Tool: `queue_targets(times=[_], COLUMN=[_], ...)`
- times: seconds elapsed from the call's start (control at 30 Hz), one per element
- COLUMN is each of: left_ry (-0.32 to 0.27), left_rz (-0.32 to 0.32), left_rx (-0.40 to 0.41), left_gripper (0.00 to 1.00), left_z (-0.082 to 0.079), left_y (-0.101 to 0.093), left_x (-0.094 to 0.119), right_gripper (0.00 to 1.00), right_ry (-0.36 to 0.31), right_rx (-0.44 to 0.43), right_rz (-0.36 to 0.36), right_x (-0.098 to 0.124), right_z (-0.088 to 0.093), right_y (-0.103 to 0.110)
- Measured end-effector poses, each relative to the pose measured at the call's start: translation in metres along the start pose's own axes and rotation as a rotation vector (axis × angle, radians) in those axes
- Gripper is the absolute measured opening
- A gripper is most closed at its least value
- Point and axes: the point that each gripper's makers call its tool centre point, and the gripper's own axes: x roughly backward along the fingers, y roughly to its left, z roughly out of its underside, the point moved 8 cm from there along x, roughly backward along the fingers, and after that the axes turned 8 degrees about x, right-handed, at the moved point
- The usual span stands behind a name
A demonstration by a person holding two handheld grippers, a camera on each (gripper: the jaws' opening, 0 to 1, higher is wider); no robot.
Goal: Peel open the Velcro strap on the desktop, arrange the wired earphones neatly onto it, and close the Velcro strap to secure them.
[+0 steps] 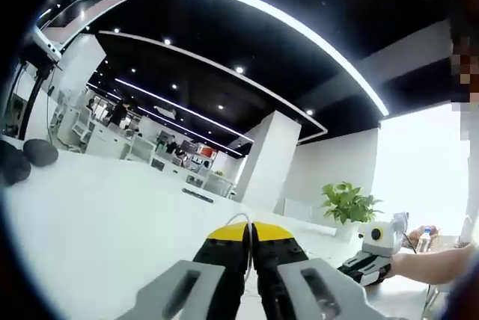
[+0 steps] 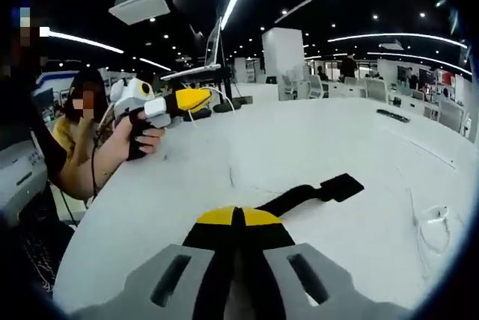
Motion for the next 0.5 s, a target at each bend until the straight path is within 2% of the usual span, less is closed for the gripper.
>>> queue_targets(times=[0.07, 0.17, 0.27, 0.37, 0.43, 0.5], left_ry=[0.001, 0.003, 0.004, 0.007, 0.006, 0.01], left_rz=[0.001, 0.002, 0.004, 0.006, 0.011, 0.015], left_rx=[-0.001, -0.005, -0.011, -0.017, -0.022, -0.028], left_gripper=[0.05, 0.05, 0.05, 0.05, 0.05, 0.05], left_z=[0.0, 0.0, 0.0, 0.001, 0.001, 0.002], left_y=[0.0, 0.0, -0.001, -0.001, -0.002, -0.003], left_x=[0.0, 0.0, 0.0, 0.0, 0.0, 0.0], right_gripper=[0.03, 0.03, 0.03, 0.03, 0.03, 0.03], right_ry=[-0.012, -0.016, -0.066, -0.048, -0.015, -0.025], right_rx=[-0.014, 0.029, 0.025, 0.063, 0.046, -0.008], right_rz=[0.009, 0.043, 0.088, 0.217, 0.323, 0.388], right_x=[0.005, 0.016, 0.034, 0.051, 0.06, 0.063], right_z=[0.0, -0.002, -0.011, -0.013, -0.01, -0.007], right_y=[-0.003, -0.005, -0.013, -0.032, -0.049, -0.064])
